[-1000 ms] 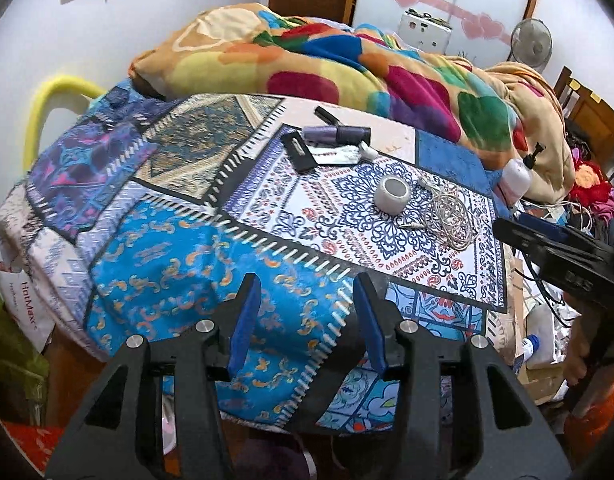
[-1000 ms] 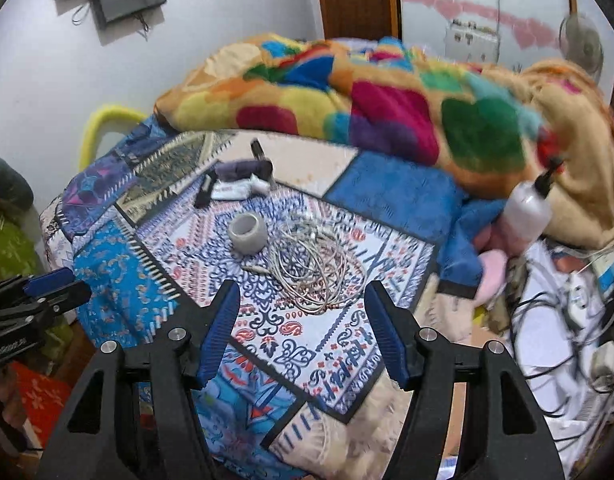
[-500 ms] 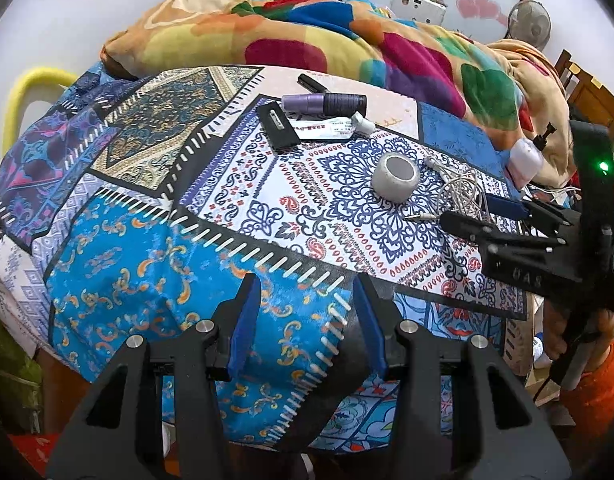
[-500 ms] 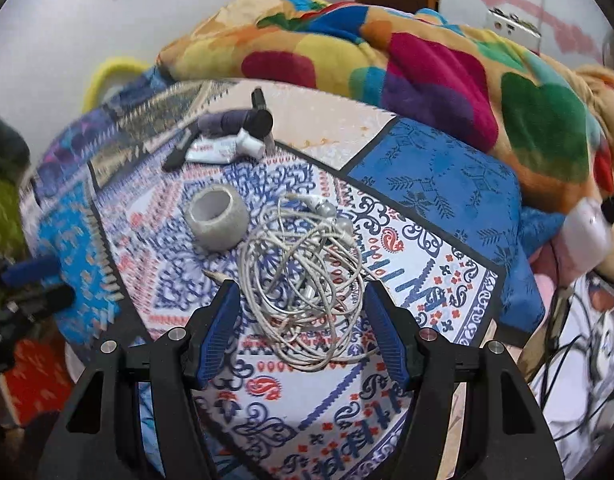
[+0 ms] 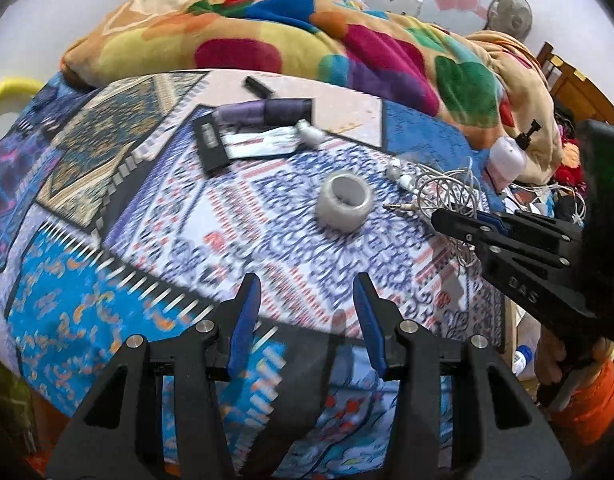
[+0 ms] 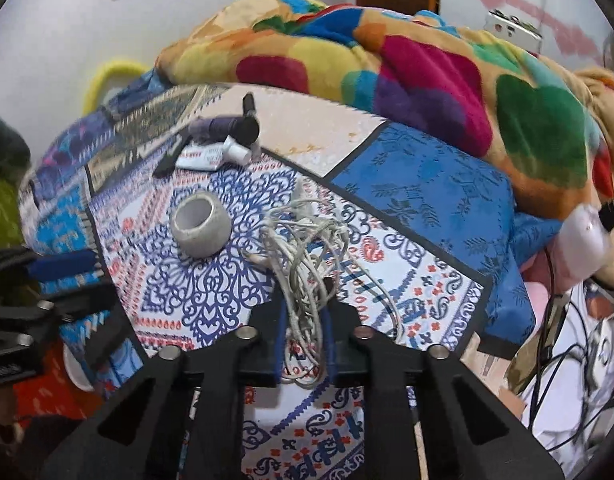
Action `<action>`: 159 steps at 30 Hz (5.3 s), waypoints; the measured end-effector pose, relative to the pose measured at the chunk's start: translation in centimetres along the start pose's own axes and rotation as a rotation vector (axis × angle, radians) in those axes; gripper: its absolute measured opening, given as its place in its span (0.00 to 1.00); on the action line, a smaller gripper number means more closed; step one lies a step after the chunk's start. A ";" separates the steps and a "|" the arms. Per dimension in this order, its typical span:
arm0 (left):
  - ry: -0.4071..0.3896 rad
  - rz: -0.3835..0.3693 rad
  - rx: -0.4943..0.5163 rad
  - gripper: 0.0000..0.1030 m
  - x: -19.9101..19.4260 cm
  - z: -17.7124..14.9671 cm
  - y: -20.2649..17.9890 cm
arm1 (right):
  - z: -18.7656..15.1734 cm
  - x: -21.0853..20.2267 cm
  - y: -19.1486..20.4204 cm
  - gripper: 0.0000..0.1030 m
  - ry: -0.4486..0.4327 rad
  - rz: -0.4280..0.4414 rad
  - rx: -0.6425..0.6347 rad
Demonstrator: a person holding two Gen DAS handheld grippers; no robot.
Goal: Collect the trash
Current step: 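Grasp the white tape roll with the left tool while the right tool grasps the white earphone cable, then carry the tape roll and cable with both tools over the white bin, then open both tools to drop the tape roll and cable into the bin, then move both tools back over the items on the bed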
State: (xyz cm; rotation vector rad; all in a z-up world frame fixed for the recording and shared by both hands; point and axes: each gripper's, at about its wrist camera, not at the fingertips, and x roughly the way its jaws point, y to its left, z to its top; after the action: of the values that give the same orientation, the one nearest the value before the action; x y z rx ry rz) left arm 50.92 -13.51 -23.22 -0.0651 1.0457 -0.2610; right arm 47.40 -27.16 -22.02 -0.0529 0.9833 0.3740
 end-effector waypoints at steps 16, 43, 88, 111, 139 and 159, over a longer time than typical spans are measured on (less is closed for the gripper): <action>-0.047 0.037 0.027 0.45 4.0 3.8 -3.3 | 1.1 -4.5 -1.9 0.08 -0.122 0.008 0.123; -0.184 0.115 -0.013 0.35 -12.7 -2.8 1.9 | 1.5 -11.1 8.3 0.08 -0.172 0.086 -0.004; 0.035 0.354 -0.583 0.35 -18.3 -32.1 34.6 | -8.2 3.1 44.8 0.10 0.282 0.360 -0.464; 0.117 0.277 -0.661 0.39 -13.4 -30.2 35.9 | -7.4 6.2 45.3 0.35 0.363 0.359 -0.498; -0.258 0.318 -0.361 0.45 -26.9 -17.9 21.8 | -0.9 -8.6 32.6 0.35 -0.051 0.270 -0.313; -0.239 0.146 -0.172 0.49 -16.1 -3.7 10.8 | 3.2 -11.7 12.8 0.54 -0.232 0.014 0.004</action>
State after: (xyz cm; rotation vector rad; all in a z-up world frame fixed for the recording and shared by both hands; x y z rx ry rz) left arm 42.07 1.11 -13.39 -0.1706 0.8284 -0.0291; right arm 39.94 -17.83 -9.06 0.0009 0.7553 0.3821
